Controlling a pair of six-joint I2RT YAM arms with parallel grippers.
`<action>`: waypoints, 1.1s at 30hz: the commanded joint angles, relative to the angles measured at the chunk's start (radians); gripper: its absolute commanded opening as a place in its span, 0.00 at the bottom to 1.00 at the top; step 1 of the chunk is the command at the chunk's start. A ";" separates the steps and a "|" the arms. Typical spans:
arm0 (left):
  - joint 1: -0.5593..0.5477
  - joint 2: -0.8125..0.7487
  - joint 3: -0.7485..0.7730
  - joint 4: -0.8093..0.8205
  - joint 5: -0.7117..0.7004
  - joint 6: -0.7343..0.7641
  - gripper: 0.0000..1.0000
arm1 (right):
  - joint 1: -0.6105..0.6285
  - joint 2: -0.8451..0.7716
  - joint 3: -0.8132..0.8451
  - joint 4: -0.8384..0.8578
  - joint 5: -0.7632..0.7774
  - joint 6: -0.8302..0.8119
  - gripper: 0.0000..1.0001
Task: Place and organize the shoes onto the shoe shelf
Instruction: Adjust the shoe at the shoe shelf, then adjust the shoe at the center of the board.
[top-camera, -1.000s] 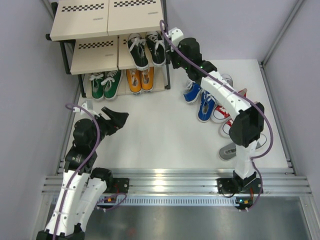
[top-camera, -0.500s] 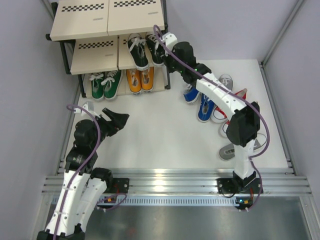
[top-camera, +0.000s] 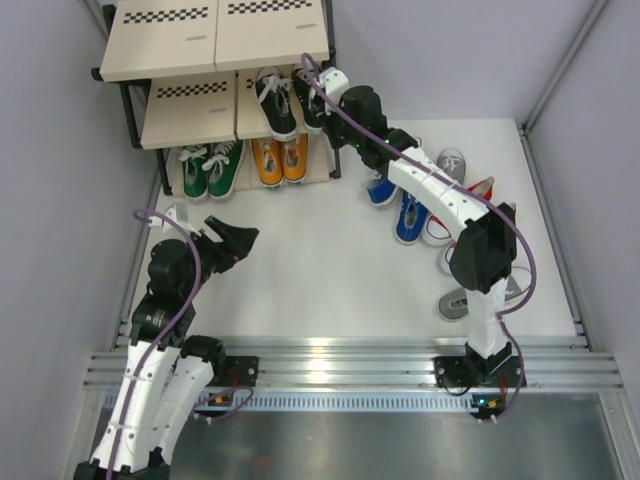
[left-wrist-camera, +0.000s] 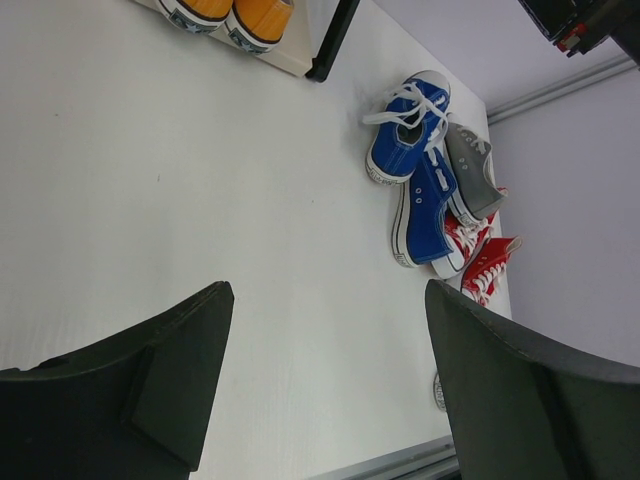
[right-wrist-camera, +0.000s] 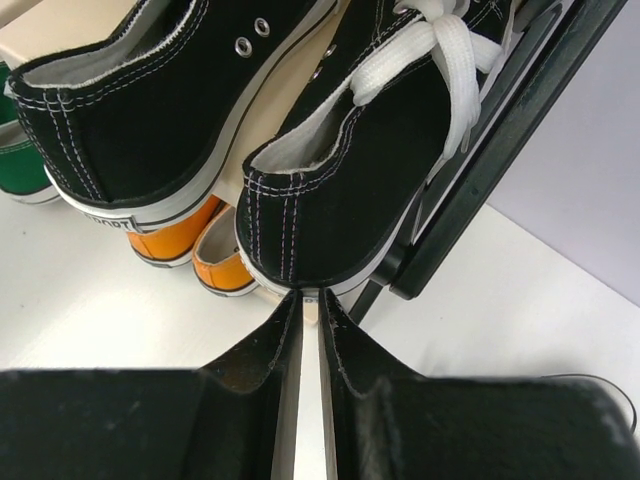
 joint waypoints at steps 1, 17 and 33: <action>-0.004 -0.020 -0.002 0.017 0.009 -0.004 0.83 | 0.001 -0.040 0.011 0.066 0.035 0.005 0.11; -0.004 -0.022 -0.001 0.016 0.012 -0.008 0.83 | -0.011 -0.021 0.012 0.085 0.094 -0.029 0.10; -0.004 -0.022 0.004 0.017 0.017 -0.016 0.83 | 0.026 0.070 0.133 0.048 -0.010 -0.009 0.10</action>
